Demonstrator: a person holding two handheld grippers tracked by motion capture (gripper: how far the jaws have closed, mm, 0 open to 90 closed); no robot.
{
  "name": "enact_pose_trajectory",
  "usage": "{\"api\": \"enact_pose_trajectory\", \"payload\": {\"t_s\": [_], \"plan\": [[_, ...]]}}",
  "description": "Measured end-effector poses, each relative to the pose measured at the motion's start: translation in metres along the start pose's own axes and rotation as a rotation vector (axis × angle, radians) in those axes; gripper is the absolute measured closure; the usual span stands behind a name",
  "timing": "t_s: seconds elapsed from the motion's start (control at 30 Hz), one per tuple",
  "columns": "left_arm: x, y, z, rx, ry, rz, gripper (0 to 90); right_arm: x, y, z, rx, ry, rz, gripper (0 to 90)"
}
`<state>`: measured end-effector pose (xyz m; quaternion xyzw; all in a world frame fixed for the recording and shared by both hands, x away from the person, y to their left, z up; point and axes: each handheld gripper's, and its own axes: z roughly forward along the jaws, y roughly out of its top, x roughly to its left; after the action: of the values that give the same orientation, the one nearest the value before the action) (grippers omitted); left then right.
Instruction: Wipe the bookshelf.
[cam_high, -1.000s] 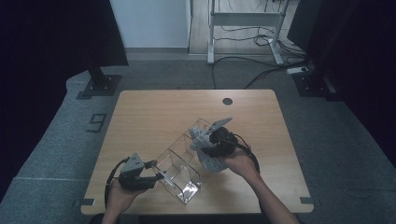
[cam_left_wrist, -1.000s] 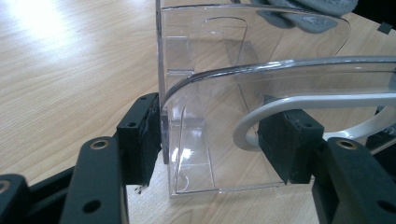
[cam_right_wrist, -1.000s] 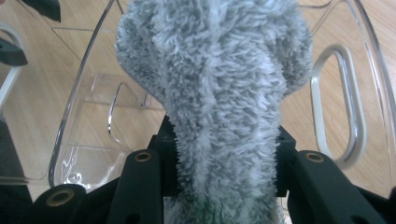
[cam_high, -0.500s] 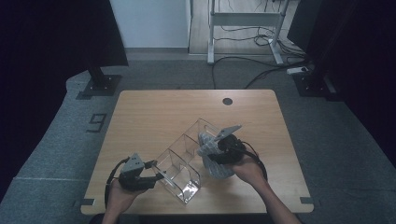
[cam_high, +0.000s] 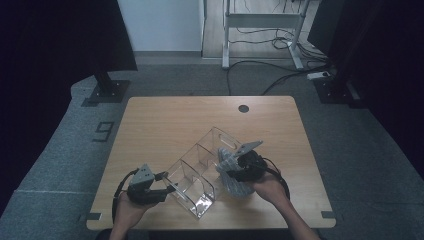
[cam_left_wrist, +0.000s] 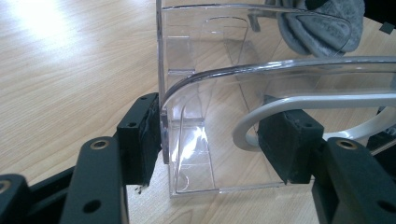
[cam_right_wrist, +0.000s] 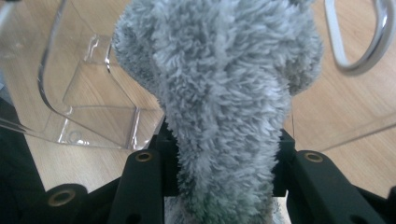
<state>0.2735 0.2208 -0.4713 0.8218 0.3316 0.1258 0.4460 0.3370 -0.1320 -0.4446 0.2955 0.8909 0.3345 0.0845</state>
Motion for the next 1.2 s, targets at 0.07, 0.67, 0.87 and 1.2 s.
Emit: {"api": "enact_pose_trajectory", "payload": {"t_s": [0.07, 0.67, 0.87, 1.2], "plan": [[0.000, 0.000, 0.000, 0.000, 0.000, 0.000, 40.2, 0.000, -0.004, 0.002, 0.004, 0.000, 0.002, 59.9], [-0.002, 0.001, 0.001, -0.003, 0.005, -0.005, 40.2, -0.004, -0.028, 0.029, 0.025, -0.007, 0.027, 60.1], [-0.002, 0.001, 0.002, -0.002, 0.007, -0.005, 40.2, -0.006, -0.036, 0.039, 0.038, -0.004, 0.039, 60.2], [-0.002, 0.001, 0.002, -0.002, 0.007, -0.005, 40.2, -0.004, -0.045, 0.056, 0.088, -0.025, 0.029, 60.6]]}}
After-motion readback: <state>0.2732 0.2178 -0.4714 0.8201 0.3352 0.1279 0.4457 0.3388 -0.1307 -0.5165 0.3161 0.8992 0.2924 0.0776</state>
